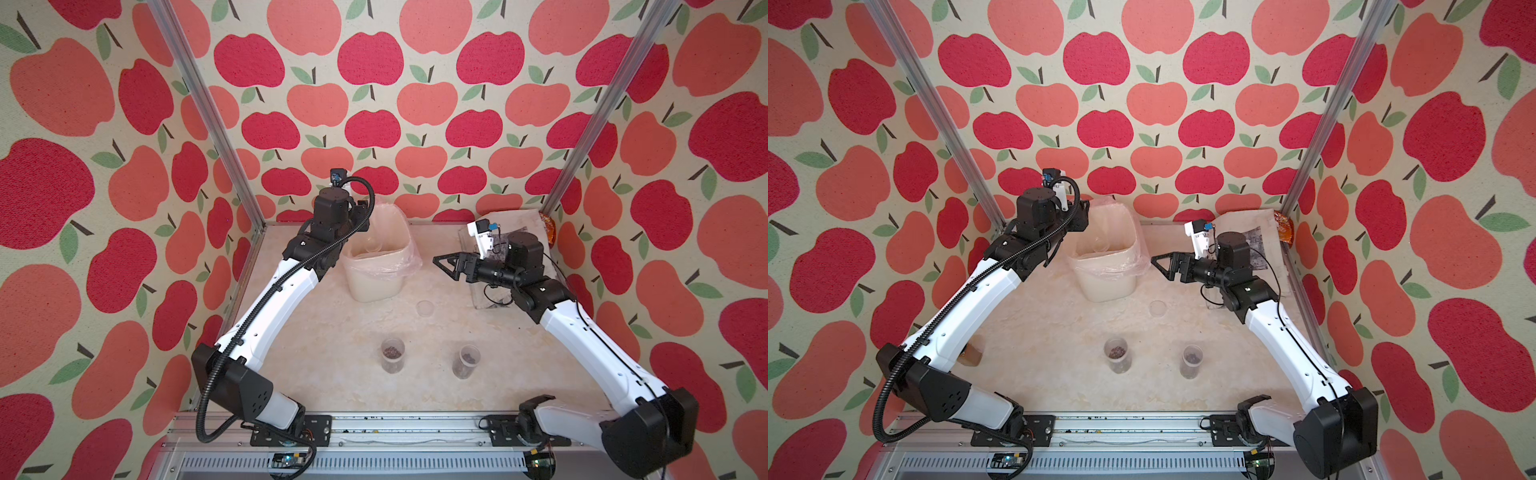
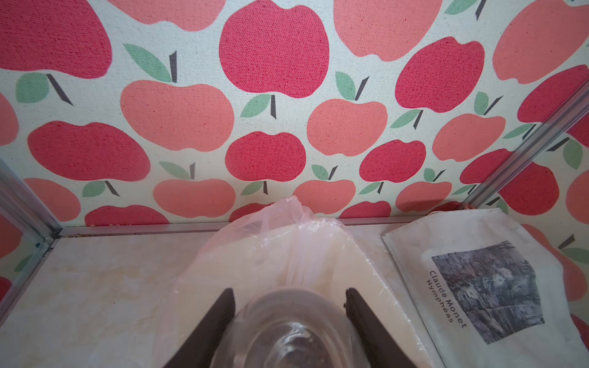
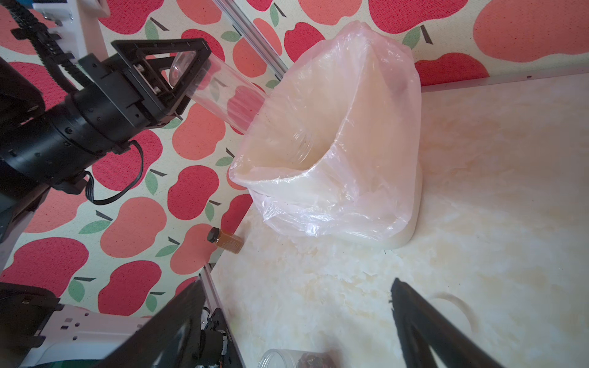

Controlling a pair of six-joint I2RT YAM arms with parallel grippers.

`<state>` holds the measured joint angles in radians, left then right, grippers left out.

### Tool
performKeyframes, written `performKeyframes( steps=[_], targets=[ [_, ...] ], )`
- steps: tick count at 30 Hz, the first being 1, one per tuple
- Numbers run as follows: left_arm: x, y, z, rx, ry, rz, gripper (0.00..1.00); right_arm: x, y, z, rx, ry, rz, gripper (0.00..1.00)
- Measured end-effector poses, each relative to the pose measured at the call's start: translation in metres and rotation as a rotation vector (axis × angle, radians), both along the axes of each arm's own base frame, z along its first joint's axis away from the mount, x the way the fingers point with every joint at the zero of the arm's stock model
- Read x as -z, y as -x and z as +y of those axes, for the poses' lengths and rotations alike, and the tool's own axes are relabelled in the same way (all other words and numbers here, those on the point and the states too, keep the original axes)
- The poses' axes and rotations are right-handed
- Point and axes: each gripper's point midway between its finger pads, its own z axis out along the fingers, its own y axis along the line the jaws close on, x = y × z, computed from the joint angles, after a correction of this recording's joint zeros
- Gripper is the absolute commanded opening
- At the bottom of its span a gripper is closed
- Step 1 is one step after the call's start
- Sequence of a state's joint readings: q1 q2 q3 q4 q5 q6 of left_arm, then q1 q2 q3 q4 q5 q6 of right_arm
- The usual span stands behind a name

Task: Empty the moldy dried flower tea in the jars
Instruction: Pour the moldy dried flower tea into the trash bin, then place the jar at the center of the board.

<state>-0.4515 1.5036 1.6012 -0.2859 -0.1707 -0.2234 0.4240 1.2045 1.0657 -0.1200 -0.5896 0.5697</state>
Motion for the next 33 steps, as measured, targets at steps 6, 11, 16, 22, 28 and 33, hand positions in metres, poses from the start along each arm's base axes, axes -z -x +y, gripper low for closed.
performKeyframes(
  steps=[6, 11, 16, 22, 28, 33],
  targets=[
    [-0.001, 0.000, -0.002, 0.005, 0.018, -0.002, 0.00, 0.001, 0.000, 0.000, 0.000, 0.001, 0.002, 0.95],
    [-0.001, 0.000, 0.004, 0.006, 0.072, 0.000, 0.00, 0.002, -0.001, 0.000, 0.002, -0.001, 0.012, 0.95],
    [0.001, 0.009, 0.027, -0.026, 0.186, 0.003, 0.00, -0.002, -0.001, 0.002, 0.000, -0.030, 0.028, 0.96],
    [-0.026, 0.025, 0.046, -0.041, 0.349, -0.063, 0.00, -0.017, -0.005, 0.009, -0.010, -0.114, 0.040, 0.97],
    [-0.046, 0.043, 0.061, -0.029, 0.547, -0.112, 0.00, -0.038, -0.014, 0.019, -0.019, -0.199, 0.058, 0.98],
    [-0.045, 0.053, 0.069, -0.009, 0.730, -0.098, 0.00, -0.063, -0.010, 0.036, -0.059, -0.257, 0.043, 0.99]
  ],
)
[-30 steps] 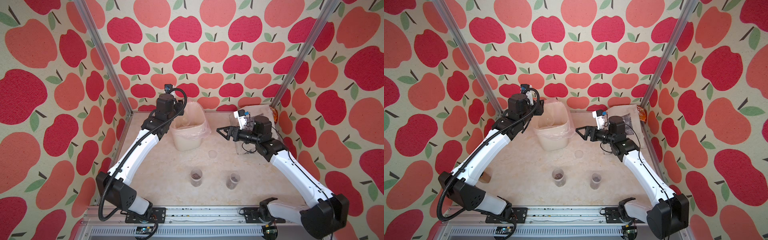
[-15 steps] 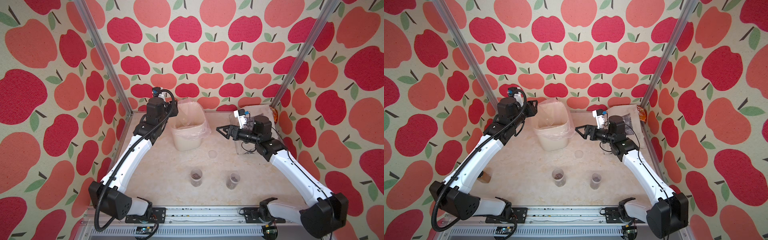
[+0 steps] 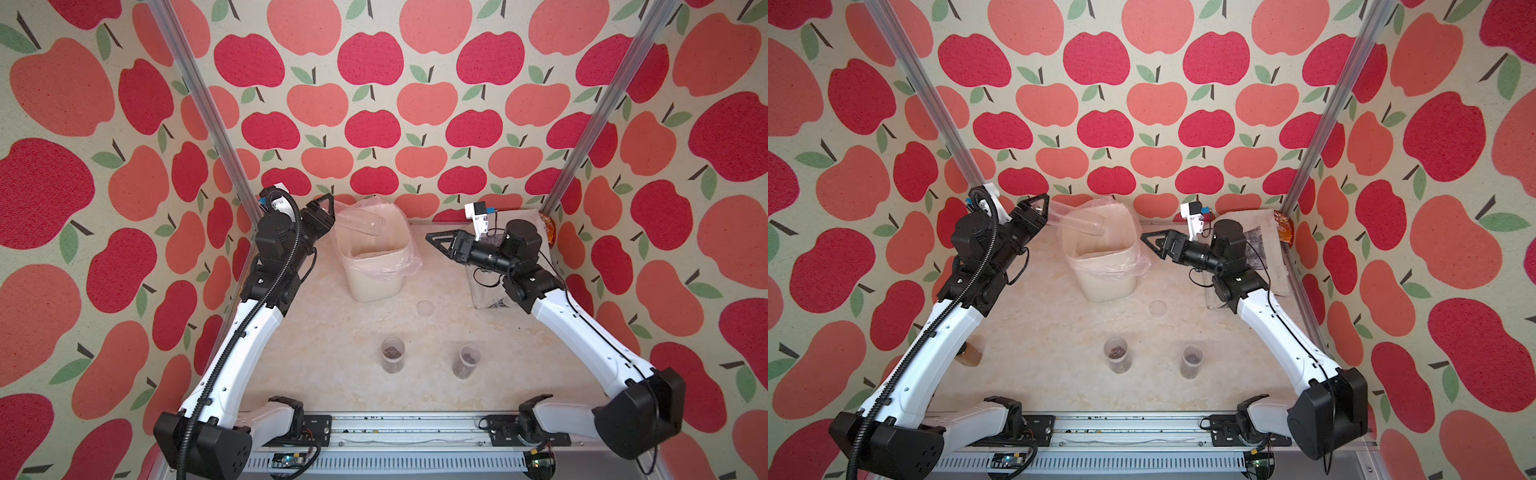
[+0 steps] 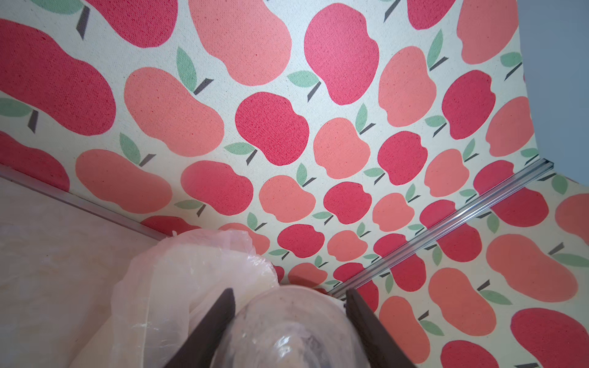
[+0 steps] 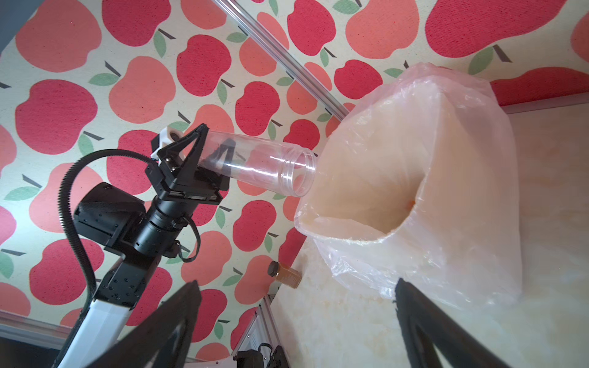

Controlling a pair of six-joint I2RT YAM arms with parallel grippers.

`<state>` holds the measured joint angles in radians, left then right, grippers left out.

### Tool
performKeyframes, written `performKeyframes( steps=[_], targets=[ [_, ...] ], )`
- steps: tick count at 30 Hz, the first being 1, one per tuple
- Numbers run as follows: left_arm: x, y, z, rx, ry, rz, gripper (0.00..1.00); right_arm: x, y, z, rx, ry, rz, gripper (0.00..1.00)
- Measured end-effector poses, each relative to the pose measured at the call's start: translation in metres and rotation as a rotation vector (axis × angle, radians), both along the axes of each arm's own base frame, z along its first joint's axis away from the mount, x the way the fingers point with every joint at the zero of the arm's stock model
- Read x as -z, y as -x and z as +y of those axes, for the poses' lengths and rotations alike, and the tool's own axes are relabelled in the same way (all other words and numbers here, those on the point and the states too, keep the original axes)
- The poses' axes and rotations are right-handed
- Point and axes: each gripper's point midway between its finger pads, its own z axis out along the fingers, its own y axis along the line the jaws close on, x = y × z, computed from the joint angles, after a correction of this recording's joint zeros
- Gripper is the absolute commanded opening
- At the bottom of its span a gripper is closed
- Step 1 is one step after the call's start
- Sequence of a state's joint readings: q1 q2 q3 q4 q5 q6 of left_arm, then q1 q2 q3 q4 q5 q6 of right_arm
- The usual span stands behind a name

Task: Empty the moldy dried flower tea in the jars
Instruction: Place the jar at the center of the board.

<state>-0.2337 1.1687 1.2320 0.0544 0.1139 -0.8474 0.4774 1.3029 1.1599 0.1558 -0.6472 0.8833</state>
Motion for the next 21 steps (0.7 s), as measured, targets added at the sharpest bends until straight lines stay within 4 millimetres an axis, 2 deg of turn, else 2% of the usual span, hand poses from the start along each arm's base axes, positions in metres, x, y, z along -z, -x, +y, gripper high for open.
performKeyframes(
  steps=[4, 8, 15, 21],
  targets=[
    [0.003, 0.006, -0.007, 0.059, 0.106, 0.018, 0.00, -0.017, 0.004, 0.014, -0.029, -0.039, -0.015, 0.99],
    [0.007, 0.012, -0.015, 0.118, 0.194, 0.033, 0.00, -0.022, 0.002, 0.027, -0.045, -0.064, -0.006, 0.99],
    [0.014, 0.017, -0.022, 0.181, 0.281, 0.059, 0.00, -0.015, -0.005, 0.046, -0.063, -0.079, 0.039, 0.99],
    [0.011, 0.020, -0.028, 0.226, 0.319, 0.058, 0.00, -0.011, -0.005, 0.059, -0.084, -0.095, 0.072, 0.99]
  ],
)
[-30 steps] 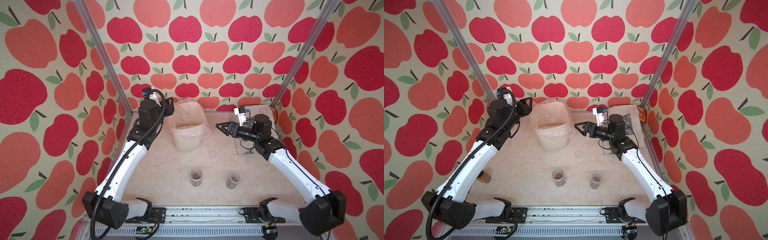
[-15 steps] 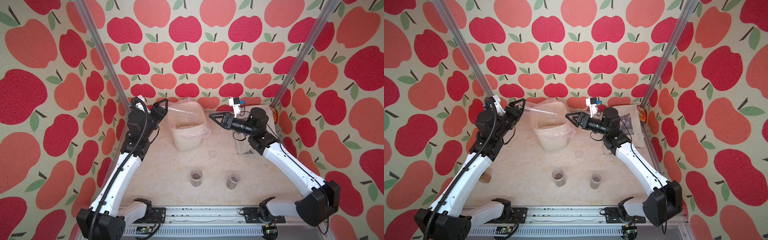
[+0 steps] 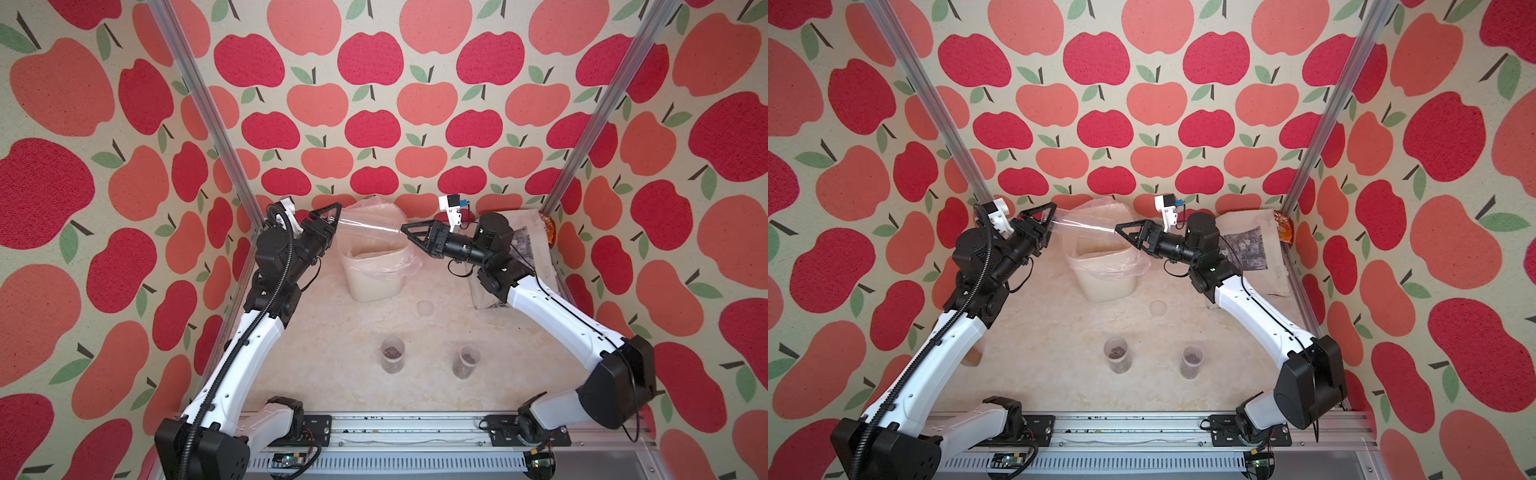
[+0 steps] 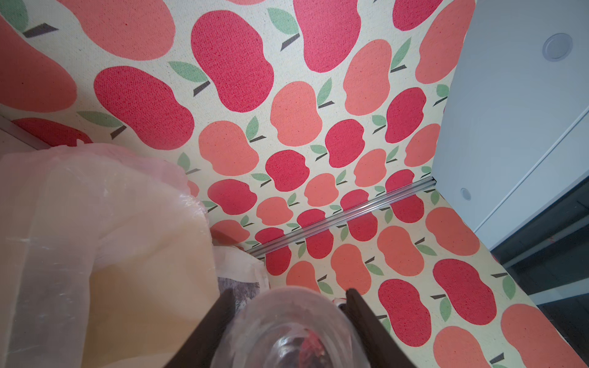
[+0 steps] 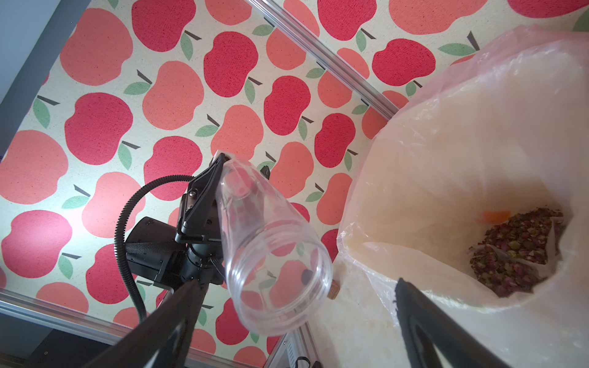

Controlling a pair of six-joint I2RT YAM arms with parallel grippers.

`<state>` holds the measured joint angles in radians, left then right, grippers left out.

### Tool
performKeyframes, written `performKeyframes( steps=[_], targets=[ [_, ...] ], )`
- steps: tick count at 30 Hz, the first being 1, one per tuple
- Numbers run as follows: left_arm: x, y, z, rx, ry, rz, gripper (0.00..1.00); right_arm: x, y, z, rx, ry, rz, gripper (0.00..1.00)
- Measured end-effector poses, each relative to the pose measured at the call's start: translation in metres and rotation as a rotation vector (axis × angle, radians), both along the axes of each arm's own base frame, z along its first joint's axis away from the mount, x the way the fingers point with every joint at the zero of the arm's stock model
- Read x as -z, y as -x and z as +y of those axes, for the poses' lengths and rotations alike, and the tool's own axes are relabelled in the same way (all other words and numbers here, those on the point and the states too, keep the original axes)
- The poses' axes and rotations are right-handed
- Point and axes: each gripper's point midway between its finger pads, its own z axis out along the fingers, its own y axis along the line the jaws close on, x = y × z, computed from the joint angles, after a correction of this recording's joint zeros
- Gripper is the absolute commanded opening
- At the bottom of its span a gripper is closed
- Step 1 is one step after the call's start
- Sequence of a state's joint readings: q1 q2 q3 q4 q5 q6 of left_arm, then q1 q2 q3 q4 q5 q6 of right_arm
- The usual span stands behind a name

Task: Empty the moldy dried flower tea in the jars
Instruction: Place the jar at the center of the board.

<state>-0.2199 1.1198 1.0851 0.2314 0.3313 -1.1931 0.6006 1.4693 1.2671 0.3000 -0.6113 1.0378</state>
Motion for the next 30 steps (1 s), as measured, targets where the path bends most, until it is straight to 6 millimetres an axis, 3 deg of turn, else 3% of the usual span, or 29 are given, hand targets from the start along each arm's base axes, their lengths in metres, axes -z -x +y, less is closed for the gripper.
performKeyframes(
  steps=[11, 19, 30],
  targets=[
    [0.001, 0.002, -0.005, 0.038, 0.034, 0.013, 0.00, -0.012, -0.004, 0.024, -0.046, -0.075, 0.024, 0.86],
    [0.003, 0.000, -0.007, 0.049, 0.041, 0.017, 0.00, -0.019, -0.002, 0.040, -0.089, -0.124, 0.044, 0.70],
    [0.004, -0.001, -0.007, 0.051, 0.067, 0.027, 0.00, -0.024, -0.001, 0.046, -0.111, -0.154, 0.060, 0.51]
  ],
)
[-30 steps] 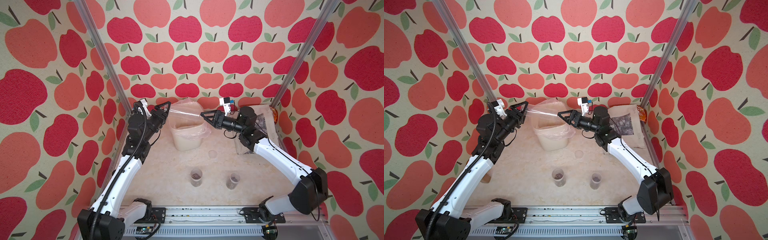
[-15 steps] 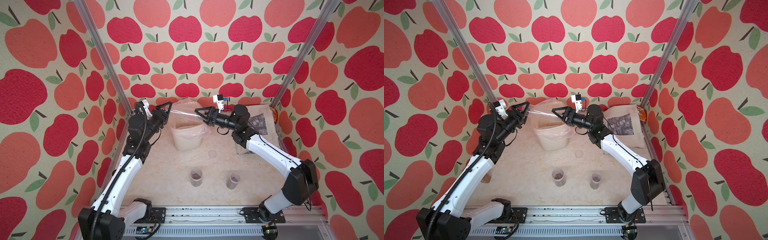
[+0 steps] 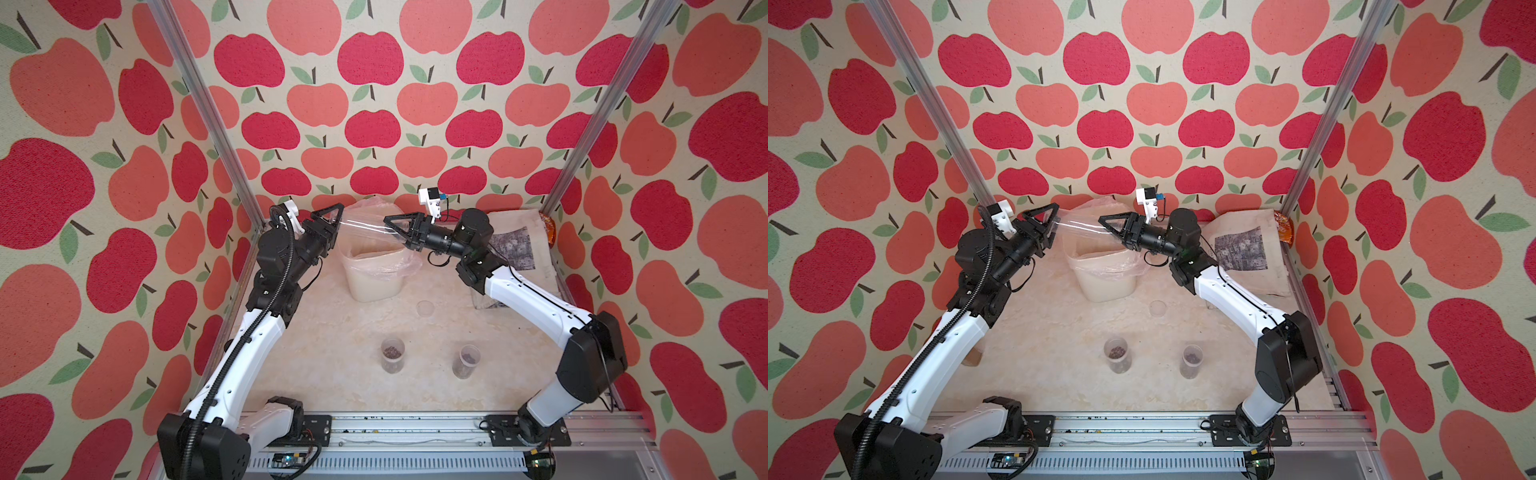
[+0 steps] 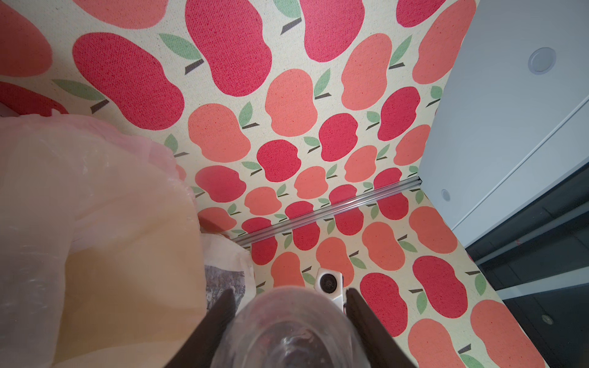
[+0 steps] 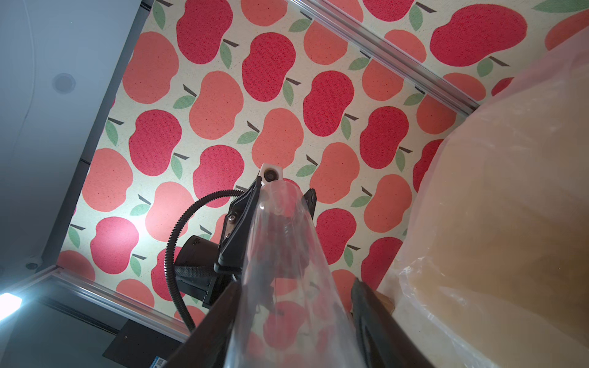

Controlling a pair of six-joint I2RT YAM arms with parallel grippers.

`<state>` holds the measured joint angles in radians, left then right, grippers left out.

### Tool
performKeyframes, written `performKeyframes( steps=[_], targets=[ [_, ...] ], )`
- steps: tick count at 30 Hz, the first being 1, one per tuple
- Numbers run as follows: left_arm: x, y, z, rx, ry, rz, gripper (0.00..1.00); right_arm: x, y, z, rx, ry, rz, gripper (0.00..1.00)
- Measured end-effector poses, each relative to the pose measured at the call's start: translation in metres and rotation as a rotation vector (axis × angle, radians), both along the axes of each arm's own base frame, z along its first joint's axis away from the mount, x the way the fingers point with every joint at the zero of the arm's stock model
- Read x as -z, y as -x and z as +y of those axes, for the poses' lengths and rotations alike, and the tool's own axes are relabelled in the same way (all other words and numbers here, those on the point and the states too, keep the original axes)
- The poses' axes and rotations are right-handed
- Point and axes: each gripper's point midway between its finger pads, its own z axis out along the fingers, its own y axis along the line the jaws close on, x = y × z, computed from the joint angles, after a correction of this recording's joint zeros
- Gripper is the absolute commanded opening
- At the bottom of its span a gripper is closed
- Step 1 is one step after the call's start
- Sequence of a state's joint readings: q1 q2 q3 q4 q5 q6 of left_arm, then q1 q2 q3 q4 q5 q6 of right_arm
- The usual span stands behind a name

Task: Empty the moldy dried flower tea in the jars
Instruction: Place the jar at the center of the board.

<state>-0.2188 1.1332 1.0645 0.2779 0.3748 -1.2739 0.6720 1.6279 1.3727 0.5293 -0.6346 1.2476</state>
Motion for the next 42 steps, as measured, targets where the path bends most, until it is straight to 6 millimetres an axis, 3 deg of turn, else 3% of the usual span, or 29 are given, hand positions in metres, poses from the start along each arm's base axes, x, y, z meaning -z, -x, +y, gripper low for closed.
performKeyframes(
  steps=[6, 9, 14, 17, 22, 28, 32, 35, 42],
  targets=[
    [0.000, 0.000, 0.000, 0.001, 0.001, -0.002, 0.22, -0.001, 0.000, 0.000, -0.001, -0.004, -0.001, 0.43],
    [0.000, 0.000, 0.000, 0.000, 0.001, -0.001, 0.39, -0.001, 0.000, 0.000, 0.000, -0.004, -0.001, 0.37],
    [0.000, 0.000, 0.000, -0.003, -0.023, -0.012, 0.78, 0.000, 0.000, 0.000, 0.000, -0.002, -0.001, 0.27],
    [0.006, 0.002, 0.000, -0.008, -0.068, -0.010, 0.90, 0.001, 0.002, -0.002, 0.001, 0.001, -0.002, 0.23],
    [0.010, 0.010, 0.004, -0.024, -0.161, -0.009, 1.00, -0.004, 0.010, -0.012, 0.016, 0.021, -0.028, 0.19],
    [-0.010, 0.029, 0.009, -0.040, -0.290, -0.069, 1.00, -0.022, 0.028, -0.038, 0.064, 0.074, -0.115, 0.18],
    [-0.012, 0.045, 0.003, -0.017, -0.406, -0.095, 0.99, -0.029, 0.040, -0.061, 0.108, 0.140, -0.176, 0.18],
    [-0.004, 0.059, -0.011, 0.037, -0.518, -0.095, 1.00, -0.025, 0.048, -0.077, 0.138, 0.220, -0.205, 0.17],
    [0.051, 0.092, -0.036, 0.189, -0.745, -0.039, 0.99, -0.008, 0.063, -0.107, 0.177, 0.445, -0.251, 0.17]
  ],
)
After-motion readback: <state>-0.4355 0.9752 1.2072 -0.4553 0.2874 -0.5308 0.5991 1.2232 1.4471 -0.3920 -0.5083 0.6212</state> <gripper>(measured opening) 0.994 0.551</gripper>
